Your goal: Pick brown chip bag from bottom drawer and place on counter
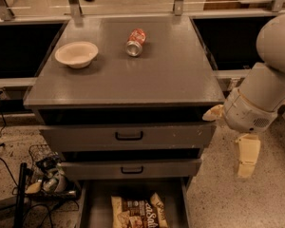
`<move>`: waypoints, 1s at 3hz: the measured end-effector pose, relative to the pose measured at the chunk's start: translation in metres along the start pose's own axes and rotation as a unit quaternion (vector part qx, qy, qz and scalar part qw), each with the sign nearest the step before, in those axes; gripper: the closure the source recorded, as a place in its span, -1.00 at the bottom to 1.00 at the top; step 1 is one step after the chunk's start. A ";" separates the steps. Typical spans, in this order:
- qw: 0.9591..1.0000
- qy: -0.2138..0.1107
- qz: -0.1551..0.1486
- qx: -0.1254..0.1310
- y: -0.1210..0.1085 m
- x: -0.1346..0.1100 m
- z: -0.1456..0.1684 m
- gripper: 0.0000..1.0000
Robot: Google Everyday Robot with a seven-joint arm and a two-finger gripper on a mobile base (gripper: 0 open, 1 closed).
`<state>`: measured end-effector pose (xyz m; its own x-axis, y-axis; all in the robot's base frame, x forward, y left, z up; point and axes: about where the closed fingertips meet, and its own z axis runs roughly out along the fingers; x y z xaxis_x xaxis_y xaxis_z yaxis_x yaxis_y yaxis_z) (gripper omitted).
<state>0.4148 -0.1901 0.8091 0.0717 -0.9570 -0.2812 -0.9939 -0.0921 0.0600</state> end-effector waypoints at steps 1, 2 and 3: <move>1.000 -0.007 0.013 -0.027 0.004 0.007 0.028 -1.00; 1.000 -0.001 0.018 -0.023 0.004 0.007 0.032 -1.00; 0.998 0.023 0.058 -0.024 -0.006 0.008 0.069 -1.00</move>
Offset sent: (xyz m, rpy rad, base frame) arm -0.0053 0.0004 -0.0252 0.0078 0.0519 -0.0099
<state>0.4158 -0.1783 0.7408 -0.0390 -0.9735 -0.2252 -0.9908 0.0085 0.1350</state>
